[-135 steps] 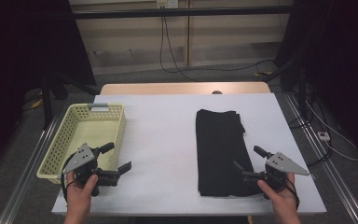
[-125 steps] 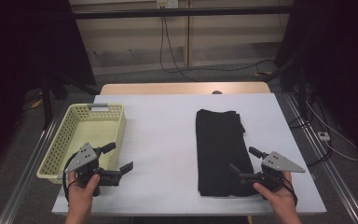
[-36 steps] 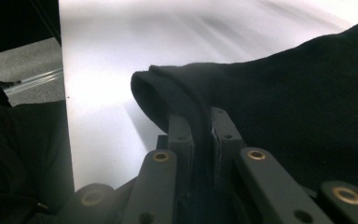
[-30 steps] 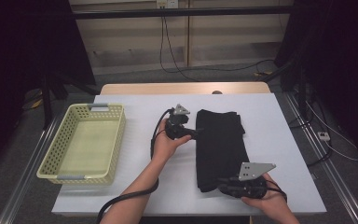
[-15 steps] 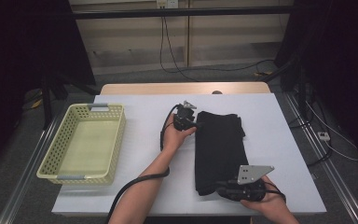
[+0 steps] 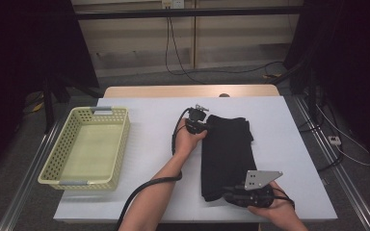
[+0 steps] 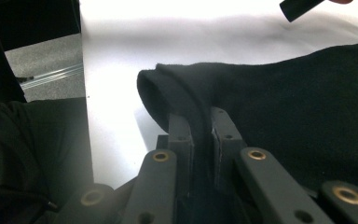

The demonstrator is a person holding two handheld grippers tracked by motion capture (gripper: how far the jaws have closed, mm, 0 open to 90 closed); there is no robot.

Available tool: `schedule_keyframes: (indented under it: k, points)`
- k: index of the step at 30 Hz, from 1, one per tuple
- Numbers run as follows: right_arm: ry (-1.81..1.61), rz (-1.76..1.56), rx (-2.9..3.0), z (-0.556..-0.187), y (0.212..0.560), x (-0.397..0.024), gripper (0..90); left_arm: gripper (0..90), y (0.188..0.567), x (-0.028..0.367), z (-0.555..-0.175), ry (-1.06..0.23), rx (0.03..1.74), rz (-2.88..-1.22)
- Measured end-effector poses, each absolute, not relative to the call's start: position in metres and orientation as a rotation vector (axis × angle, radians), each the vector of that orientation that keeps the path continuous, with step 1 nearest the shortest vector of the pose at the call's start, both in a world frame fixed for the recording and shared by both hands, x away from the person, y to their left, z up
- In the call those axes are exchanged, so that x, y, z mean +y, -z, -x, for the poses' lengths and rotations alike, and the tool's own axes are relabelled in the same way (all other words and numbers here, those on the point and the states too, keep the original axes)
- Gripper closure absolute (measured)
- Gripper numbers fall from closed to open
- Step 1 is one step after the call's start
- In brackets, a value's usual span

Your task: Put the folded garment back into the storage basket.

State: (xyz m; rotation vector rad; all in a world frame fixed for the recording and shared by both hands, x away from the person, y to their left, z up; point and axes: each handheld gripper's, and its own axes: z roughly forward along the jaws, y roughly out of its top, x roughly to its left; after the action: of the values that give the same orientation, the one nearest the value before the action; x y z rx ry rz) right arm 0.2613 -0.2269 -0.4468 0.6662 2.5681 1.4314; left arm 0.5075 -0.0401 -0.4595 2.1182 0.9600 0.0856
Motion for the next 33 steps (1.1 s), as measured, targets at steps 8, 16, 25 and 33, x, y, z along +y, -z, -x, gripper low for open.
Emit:
schedule_keyframes:
  k: [8,16,25,33]
  points:
    - [-1.457,-0.671,2.549,-0.264,0.445,-0.222,81.5,83.1,0.425,-0.019,-0.512,-0.068,1.023,-2.144]
    - [-1.506,-0.653,2.519,-0.267,0.440,-0.201,81.6,83.3,0.412,0.006,-0.513,-0.072,1.085,-2.177]
    - [-1.498,-0.621,2.546,-0.268,0.444,-0.183,81.6,81.7,0.428,0.034,-0.508,-0.101,1.105,-2.174]
    - [-1.497,-0.621,2.557,-0.268,0.446,-0.182,81.6,65.9,0.446,0.031,-0.512,-0.144,1.132,-2.185]
